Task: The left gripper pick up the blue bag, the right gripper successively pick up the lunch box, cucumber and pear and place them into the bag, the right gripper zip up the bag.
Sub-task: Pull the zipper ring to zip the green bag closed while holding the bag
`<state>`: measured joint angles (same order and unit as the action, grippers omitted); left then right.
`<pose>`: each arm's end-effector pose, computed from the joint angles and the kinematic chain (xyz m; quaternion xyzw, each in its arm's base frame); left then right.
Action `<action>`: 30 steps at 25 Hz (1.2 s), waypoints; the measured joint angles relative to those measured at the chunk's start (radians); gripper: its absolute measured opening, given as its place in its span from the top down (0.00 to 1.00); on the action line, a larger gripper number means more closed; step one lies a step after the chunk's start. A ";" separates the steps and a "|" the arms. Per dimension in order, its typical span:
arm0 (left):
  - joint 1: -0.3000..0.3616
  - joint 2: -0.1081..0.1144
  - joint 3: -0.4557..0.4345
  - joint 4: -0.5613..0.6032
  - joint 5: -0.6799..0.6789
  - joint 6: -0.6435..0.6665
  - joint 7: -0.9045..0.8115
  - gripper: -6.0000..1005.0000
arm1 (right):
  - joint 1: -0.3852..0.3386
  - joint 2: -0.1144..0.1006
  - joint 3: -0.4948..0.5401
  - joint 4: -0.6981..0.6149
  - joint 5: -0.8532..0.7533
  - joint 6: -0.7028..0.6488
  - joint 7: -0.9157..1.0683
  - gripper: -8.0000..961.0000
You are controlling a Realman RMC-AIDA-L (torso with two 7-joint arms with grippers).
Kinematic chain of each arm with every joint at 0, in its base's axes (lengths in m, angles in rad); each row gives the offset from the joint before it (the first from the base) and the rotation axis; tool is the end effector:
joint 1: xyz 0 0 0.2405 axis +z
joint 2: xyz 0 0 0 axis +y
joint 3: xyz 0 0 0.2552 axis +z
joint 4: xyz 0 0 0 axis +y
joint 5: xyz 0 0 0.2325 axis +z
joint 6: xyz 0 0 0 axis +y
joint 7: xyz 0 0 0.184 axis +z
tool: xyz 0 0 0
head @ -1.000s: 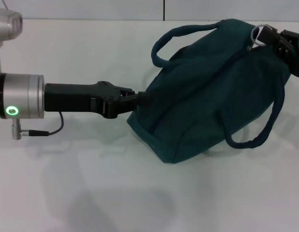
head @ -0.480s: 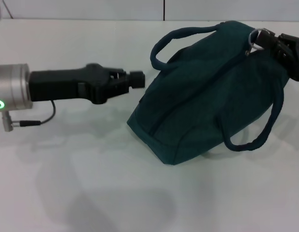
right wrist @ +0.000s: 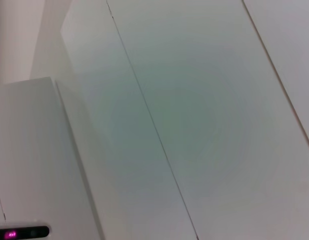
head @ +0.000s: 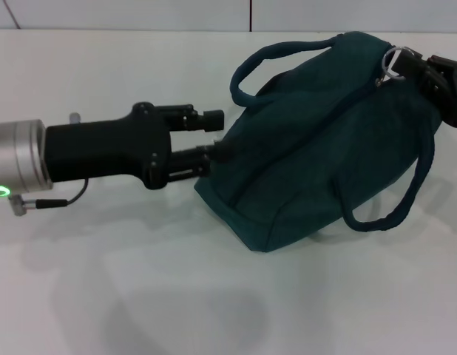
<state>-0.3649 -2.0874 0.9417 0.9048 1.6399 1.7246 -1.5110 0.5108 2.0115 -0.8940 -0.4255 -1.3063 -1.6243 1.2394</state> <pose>-0.2095 0.3266 -0.0021 -0.9219 -0.1674 -0.3415 0.0730 0.2199 0.3718 0.0054 -0.8410 0.1949 0.4741 0.1729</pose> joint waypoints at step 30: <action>-0.067 -0.004 0.209 -0.134 -0.098 -0.265 0.145 0.31 | 0.000 -0.001 0.000 0.010 0.003 -0.002 -0.012 0.91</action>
<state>-0.4316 -2.0909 1.1510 0.7711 1.5419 1.4601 -1.3661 0.5107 2.0108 -0.8943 -0.4157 -1.3038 -1.6261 1.2271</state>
